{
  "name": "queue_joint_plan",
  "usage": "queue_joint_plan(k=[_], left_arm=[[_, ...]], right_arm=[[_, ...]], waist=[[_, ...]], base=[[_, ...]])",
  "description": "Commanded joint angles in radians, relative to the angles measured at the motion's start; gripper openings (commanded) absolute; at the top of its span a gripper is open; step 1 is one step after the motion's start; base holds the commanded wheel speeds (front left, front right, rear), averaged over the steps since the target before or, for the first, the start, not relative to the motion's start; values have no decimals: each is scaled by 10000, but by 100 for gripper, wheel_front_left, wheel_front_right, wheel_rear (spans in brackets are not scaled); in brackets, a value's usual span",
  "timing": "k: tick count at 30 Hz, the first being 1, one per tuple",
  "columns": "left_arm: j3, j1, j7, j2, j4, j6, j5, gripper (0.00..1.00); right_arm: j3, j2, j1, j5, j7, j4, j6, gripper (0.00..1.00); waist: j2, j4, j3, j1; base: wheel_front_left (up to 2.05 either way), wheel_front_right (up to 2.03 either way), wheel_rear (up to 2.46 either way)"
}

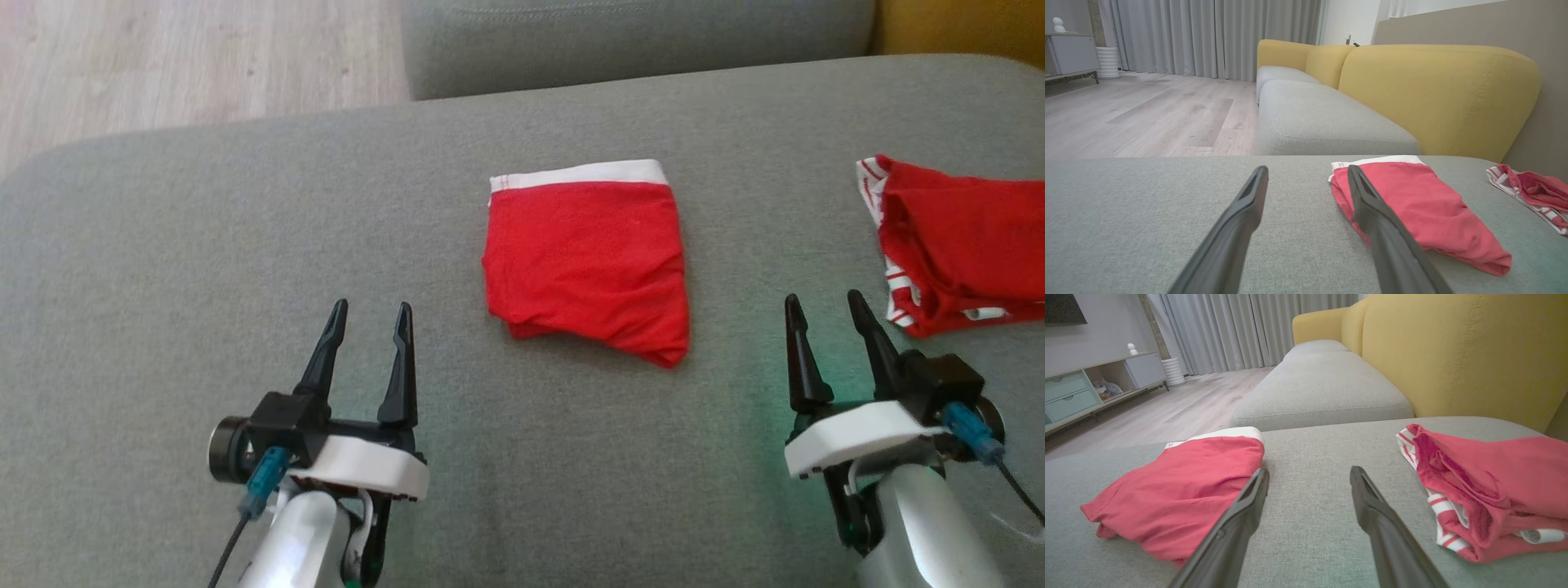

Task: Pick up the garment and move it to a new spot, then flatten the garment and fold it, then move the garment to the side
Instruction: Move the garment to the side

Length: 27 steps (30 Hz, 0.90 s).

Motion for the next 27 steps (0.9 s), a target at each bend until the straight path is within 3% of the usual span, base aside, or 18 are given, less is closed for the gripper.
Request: queue_joint_plan(k=[1, 11, 22, 25, 26, 27], left_arm=[[238, -450, -93, 76, -346, 22, -44, 100], [-35, -840, -93, 76, -283, -17, -75, 100], [-432, -1161, -94, 75, -156, 31, -209, 100], [-439, -1188, -94, 75, -145, 41, -192, 100], [-437, -1193, -94, 75, -144, 42, -188, 100], [-434, -1198, -94, 75, -141, 43, -184, 100]], right_arm=[[272, 23, -568, -131, -92, -268, -7, 100], [502, 25, -2146, 620, 999, 895, -7, 100], [1077, 25, -3736, 2243, 1851, 3647, -7, 100], [1368, 25, -4025, 2133, 2093, 4482, -7, 100], [1499, 25, -4112, 2131, 2139, 4692, -7, 89], [1635, 25, -4200, 2084, 2120, 4860, -7, 27]], waist=[[-1, 154, 171, 0], [-1, 876, 911, 0], [-1, 1795, 1420, 0], [-1, 1900, 1474, 0], [-1, 1924, 1488, 0], [-1, 1939, 1495, 0]], base=[[0, 0, 0], [0, 0, 0], [0, 0, 0], [0, 0, 0], [0, 0, 0], [0, 0, 0]])
